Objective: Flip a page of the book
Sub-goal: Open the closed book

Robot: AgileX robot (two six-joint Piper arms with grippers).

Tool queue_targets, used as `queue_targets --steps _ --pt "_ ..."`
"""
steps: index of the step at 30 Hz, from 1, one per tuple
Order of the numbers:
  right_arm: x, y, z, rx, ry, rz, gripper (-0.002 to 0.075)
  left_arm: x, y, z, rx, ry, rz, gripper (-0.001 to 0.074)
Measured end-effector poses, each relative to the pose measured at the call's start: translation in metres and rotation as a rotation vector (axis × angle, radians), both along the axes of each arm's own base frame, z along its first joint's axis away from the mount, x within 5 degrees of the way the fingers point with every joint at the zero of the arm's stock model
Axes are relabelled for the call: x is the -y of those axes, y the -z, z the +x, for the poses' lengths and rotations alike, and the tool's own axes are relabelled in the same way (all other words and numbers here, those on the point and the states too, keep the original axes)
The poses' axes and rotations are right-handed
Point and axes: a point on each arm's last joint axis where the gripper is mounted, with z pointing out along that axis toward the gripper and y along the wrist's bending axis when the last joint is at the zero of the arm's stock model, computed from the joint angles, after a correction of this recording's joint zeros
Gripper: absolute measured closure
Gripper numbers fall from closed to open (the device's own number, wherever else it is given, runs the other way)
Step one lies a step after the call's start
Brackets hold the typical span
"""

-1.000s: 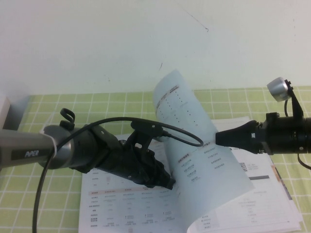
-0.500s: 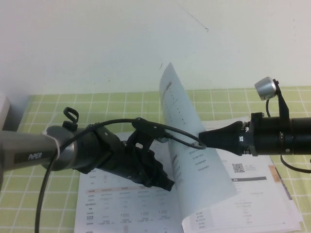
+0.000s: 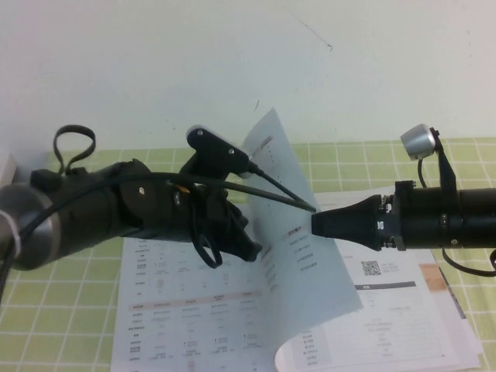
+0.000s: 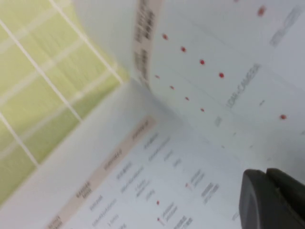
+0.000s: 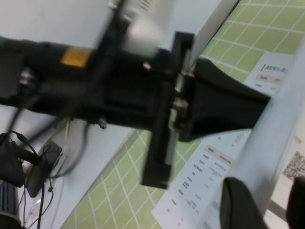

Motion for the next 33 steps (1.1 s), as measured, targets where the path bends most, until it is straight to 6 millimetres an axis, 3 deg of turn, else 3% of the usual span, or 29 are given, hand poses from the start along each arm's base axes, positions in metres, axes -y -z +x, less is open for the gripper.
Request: queue_targets --steps 7,12,16,21,33 --pt "0.0 0.0 0.0 0.009 -0.004 -0.001 0.0503 -0.005 -0.061 -0.024 0.157 0.022 -0.077 0.0738" --pt "0.0 0.0 0.0 0.023 -0.007 -0.004 0.0504 0.026 -0.087 -0.063 0.225 0.171 -0.127 0.0738" --pt "0.0 0.0 0.0 0.031 -0.009 -0.006 0.0506 0.065 -0.09 -0.099 0.264 0.363 -0.122 0.0738" --pt "0.0 -0.001 0.0 0.04 -0.014 -0.003 0.0507 0.102 -0.079 -0.128 0.307 0.547 -0.082 0.0738" --pt "0.0 -0.001 0.0 0.054 -0.018 -0.006 0.0508 0.14 -0.065 -0.151 0.366 0.731 -0.016 0.0738"
